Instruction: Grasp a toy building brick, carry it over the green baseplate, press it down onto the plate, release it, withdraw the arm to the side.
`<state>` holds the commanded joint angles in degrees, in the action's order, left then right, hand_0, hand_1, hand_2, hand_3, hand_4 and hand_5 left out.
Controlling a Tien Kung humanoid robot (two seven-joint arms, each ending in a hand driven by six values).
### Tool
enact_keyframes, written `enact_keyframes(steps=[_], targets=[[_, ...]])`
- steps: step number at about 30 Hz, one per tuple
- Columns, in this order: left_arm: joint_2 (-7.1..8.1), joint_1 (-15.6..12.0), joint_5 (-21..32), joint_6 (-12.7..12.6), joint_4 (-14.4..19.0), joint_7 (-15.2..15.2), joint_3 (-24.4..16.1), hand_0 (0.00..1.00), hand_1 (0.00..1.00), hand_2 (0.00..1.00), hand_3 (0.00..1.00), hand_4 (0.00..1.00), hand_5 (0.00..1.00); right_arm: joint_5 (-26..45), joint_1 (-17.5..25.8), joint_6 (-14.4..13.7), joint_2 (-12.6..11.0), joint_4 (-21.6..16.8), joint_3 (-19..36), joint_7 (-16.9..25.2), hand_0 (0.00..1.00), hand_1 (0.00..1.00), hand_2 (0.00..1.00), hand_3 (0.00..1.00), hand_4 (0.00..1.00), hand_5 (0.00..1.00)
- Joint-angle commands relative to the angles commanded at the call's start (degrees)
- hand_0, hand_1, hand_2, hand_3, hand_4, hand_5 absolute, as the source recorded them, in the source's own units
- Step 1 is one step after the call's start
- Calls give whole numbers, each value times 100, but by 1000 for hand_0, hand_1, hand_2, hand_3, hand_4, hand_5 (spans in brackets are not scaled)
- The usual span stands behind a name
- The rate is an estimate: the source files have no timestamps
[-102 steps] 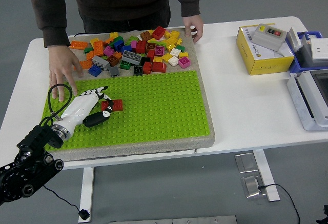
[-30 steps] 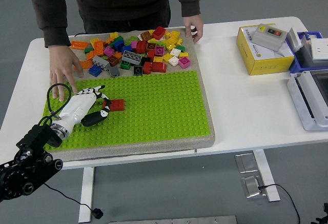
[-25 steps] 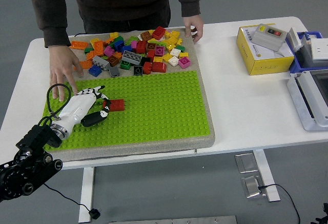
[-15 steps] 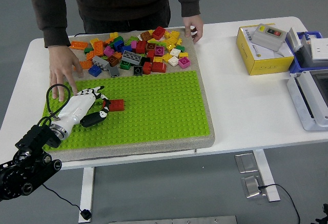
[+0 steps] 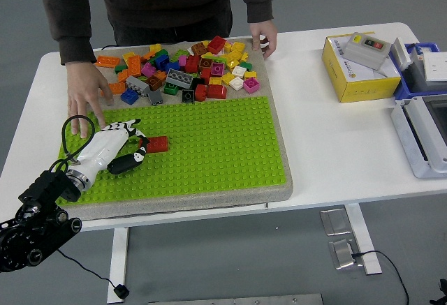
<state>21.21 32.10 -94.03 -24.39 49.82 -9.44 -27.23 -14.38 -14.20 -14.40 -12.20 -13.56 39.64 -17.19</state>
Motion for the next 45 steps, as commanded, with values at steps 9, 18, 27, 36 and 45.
enact_keyframes(steps=[9,18,27,36,45], targets=[[24,-8,-2,4,35,-1,-13,982,963,971,612,321,691,-23,1,-9,-2,-5,20,-17,663,600,589,705,528,945],[21,-31,-71,0,162,33,-26,982,963,969,610,321,690,1,-23,-8,-7,-5,13,-12,663,600,590,706,533,946],[85,-30,-289,-17,459,118,-119,982,963,968,611,323,688,24,-31,-7,-27,1,12,6,663,600,588,705,535,947],[143,25,-436,-44,612,142,-251,981,963,968,610,323,686,-9,-33,-9,-40,5,55,-1,663,601,578,705,537,948],[153,-11,-400,-52,682,158,-193,981,963,967,610,323,684,-46,-18,-4,-49,7,77,-17,663,601,578,705,538,948]])
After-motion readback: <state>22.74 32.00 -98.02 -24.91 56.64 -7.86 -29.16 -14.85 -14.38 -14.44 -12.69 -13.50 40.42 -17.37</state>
